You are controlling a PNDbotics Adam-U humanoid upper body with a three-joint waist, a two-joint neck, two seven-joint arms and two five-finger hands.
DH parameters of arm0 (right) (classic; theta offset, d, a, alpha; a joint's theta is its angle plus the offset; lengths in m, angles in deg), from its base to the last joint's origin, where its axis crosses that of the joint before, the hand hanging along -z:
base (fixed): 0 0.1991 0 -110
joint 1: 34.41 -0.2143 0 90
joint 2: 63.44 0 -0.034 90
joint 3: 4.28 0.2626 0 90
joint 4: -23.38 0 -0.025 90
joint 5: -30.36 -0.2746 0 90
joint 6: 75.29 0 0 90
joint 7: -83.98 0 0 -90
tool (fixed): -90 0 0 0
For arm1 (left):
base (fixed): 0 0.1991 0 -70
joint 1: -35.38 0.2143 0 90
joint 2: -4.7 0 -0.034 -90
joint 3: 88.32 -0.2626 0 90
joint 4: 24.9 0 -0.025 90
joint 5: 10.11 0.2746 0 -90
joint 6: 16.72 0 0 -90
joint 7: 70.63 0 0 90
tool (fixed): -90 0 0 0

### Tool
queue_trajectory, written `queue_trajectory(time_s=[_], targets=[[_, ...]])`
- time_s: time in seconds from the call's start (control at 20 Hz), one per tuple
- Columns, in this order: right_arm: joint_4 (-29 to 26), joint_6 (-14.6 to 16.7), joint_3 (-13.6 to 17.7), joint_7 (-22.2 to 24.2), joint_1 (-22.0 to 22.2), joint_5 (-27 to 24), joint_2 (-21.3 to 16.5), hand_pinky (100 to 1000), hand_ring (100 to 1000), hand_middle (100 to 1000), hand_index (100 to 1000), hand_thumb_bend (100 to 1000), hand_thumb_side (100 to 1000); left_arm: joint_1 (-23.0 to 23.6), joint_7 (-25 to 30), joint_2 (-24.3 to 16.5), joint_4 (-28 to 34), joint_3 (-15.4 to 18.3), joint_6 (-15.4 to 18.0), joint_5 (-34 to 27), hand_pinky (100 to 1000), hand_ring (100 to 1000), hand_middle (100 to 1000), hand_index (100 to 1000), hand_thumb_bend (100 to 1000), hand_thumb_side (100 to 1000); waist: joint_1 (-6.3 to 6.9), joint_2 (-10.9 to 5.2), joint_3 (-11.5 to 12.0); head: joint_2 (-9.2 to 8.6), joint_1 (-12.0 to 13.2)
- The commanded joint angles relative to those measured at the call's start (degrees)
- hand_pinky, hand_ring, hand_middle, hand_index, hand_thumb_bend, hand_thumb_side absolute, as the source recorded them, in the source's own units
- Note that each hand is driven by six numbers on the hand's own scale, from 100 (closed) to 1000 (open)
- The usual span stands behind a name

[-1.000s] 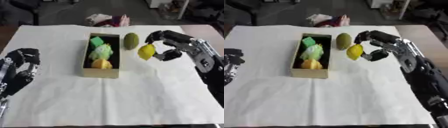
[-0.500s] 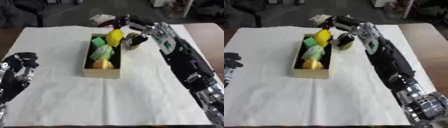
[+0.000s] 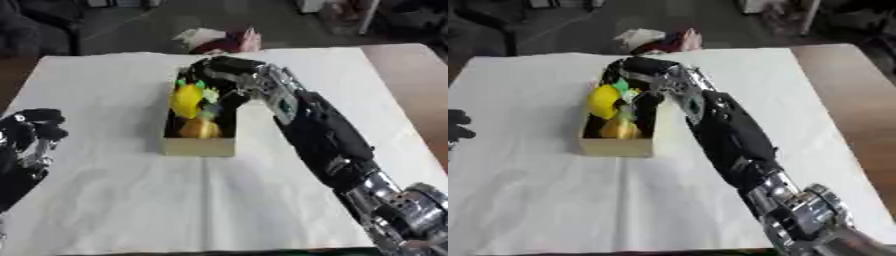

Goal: Pick up objects on the table and place them in the box.

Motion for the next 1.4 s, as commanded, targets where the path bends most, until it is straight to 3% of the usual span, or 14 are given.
queue_trajectory(time_s=[0.05,0.4,0.65,1.1,1.15,1.3,1.4], targets=[[-1.5,1.1,-0.8,-0.8,-1.1,3.5,-0.2,845,834,821,814,100,241,-0.8,0.3,-0.3,0.9,0.1,0.1,-0.3,743,604,629,735,135,538,0.18,-0.55,0.0,0.26,0.0],[-2.2,2.0,-0.2,-4.1,-1.1,10.7,-1.4,853,848,837,869,188,329,-0.7,0.3,-0.3,0.8,0.3,0.0,-0.1,745,605,630,736,132,542,0.08,-0.59,-0.2,0.26,0.1],[-0.8,2.1,1.9,-7.8,-1.1,15.1,-2.4,848,834,826,884,138,348,-0.6,0.3,-0.3,0.8,0.3,0.0,0.0,748,605,631,737,127,544,0.11,-0.64,-0.5,0.26,0.4],[7.1,-4.1,11.7,-15.5,-2.0,9.4,-8.0,828,785,793,912,100,341,-0.4,0.1,-0.1,0.7,0.6,0.0,0.0,749,606,631,737,121,546,0.21,-0.76,-0.4,0.25,1.1],[8.4,-5.2,13.1,-16.3,-1.9,8.6,-8.7,825,782,797,916,100,353,-0.4,0.1,-0.1,0.7,0.6,0.0,0.0,749,605,631,737,120,546,0.22,-0.73,-0.3,0.13,1.1],[10.6,-17.2,14.0,-19.3,-2.7,7.0,-8.8,833,799,828,926,100,389,-0.6,0.2,0.0,0.8,0.5,0.1,-0.1,749,605,631,737,119,548,0.13,-0.47,0.6,-0.15,0.6],[11.5,-22.2,13.8,-20.2,-2.8,6.9,-8.9,845,822,860,936,100,410,-0.6,0.3,0.1,0.8,0.4,0.1,-0.1,749,605,631,737,118,549,0.12,-0.30,1.0,-0.32,0.3]])
